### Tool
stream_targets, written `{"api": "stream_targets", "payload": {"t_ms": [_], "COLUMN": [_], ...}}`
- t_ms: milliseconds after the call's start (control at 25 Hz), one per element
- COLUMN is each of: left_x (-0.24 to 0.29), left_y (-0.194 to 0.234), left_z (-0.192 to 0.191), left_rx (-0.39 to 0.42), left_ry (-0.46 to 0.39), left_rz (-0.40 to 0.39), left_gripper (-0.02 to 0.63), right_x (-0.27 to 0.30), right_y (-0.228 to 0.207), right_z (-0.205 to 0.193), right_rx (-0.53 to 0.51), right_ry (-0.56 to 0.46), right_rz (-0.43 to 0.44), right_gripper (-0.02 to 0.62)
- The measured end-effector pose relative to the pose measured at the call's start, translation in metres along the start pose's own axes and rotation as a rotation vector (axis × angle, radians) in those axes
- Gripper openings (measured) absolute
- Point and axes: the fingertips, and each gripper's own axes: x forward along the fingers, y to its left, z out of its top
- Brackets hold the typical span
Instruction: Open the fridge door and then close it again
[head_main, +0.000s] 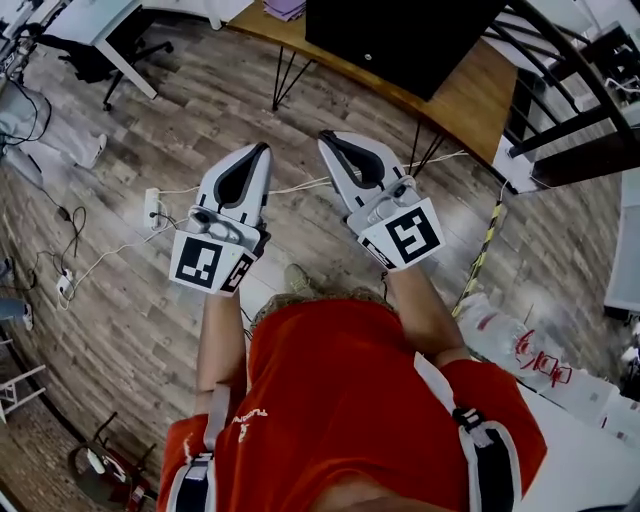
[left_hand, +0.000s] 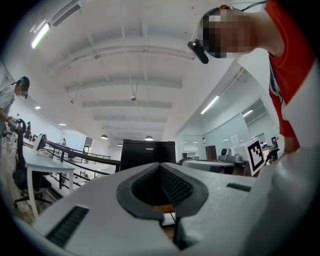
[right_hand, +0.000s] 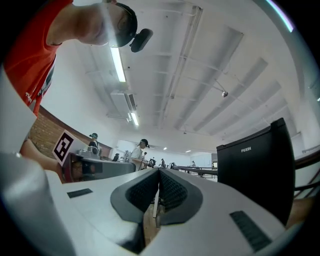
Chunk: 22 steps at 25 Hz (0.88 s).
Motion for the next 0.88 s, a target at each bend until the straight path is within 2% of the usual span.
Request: {"api": "stream_targets", "payload": {"t_ms": [240, 560, 880], "left_x": [0.014, 0.04, 0.097], "left_y": [0.053, 0.09, 0.133], "left_z": [0.008, 0.009, -0.004], "left_rx": [0.006, -0.016, -0.014], "left_ry": [-0.009, -0.028, -0.012], "left_rz": [-0.041, -0.056, -0.096], "left_gripper": [0.009, 0.009, 0.009], "right_x": [0.046, 0.077, 0.122], "right_y": [-0.007, -0.033, -0.083], "right_z": [-0.007, -0.017, -0.038], "right_rx": [-0.013, -0.027, -0.045], "right_ry": [0.017, 0.026, 0.032], "right_rz": [-0.038, -0.074, -0.088], "right_gripper": [0.026, 0.026, 0.026]}}
